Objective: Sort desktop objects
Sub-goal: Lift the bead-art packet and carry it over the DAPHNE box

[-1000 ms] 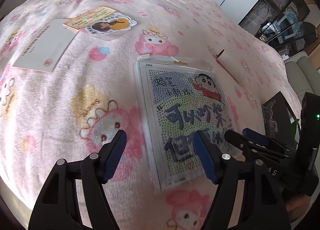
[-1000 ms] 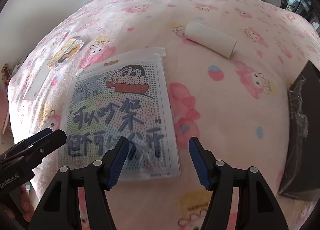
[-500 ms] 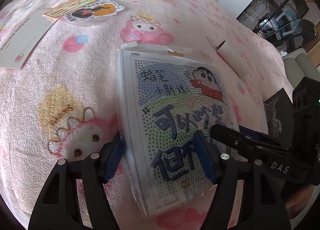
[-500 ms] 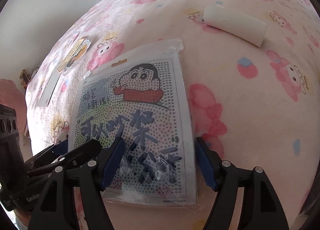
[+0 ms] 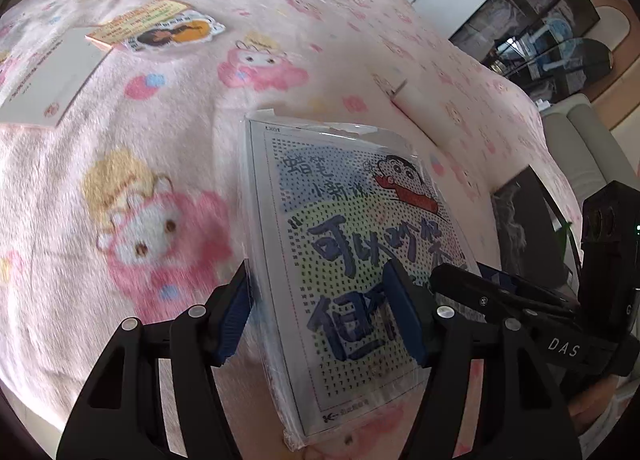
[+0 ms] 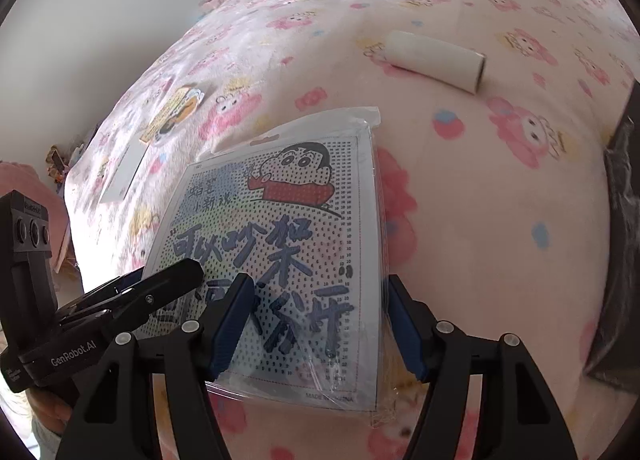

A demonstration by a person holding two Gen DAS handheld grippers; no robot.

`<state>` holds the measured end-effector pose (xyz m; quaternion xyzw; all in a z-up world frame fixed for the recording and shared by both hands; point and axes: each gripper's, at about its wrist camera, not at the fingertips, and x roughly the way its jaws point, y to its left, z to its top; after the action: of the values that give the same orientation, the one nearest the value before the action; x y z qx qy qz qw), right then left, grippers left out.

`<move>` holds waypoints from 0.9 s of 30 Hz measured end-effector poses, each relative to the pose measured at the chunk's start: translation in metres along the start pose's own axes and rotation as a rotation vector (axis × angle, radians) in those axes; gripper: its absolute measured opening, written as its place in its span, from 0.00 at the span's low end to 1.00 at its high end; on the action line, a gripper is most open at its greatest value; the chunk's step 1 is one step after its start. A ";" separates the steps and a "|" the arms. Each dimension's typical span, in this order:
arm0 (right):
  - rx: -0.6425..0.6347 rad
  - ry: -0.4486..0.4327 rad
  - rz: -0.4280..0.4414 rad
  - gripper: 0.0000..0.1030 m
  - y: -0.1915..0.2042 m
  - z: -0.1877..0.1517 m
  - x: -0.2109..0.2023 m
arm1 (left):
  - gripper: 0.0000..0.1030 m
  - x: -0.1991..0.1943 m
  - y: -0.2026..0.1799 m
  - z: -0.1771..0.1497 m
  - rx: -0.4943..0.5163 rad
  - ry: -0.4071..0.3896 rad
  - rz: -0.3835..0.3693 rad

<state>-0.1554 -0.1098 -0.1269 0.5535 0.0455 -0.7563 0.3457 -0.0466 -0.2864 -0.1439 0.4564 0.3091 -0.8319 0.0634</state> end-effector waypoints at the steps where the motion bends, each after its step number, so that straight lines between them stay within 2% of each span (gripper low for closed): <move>1: 0.002 0.008 0.002 0.61 -0.002 -0.006 -0.001 | 0.63 0.000 -0.001 -0.006 0.011 0.013 -0.002; 5: 0.018 0.068 0.018 0.62 -0.015 -0.026 0.009 | 0.63 0.015 -0.002 -0.019 0.048 0.057 0.036; 8: 0.044 0.065 0.039 0.65 -0.022 -0.029 0.022 | 0.69 0.024 -0.002 -0.019 0.055 0.065 0.046; 10: 0.070 0.058 0.058 0.65 -0.024 -0.028 0.026 | 0.69 0.020 -0.006 -0.017 0.060 0.059 0.051; 11: 0.060 0.052 0.041 0.65 -0.020 -0.027 0.024 | 0.69 0.017 -0.008 -0.016 0.062 0.055 0.052; 17: 0.027 -0.037 0.006 0.60 -0.013 -0.029 -0.022 | 0.67 -0.011 -0.024 -0.010 0.050 0.015 -0.031; 22: 0.041 -0.123 -0.033 0.60 -0.025 -0.030 -0.077 | 0.67 -0.021 -0.089 0.001 0.143 -0.013 -0.084; 27: 0.123 -0.216 -0.089 0.60 -0.073 -0.037 -0.139 | 0.67 -0.014 -0.178 0.012 0.280 0.003 -0.152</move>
<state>-0.1470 0.0275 -0.0429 0.4866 -0.0141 -0.8274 0.2800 -0.1159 -0.1533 -0.0467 0.4374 0.2238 -0.8686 -0.0645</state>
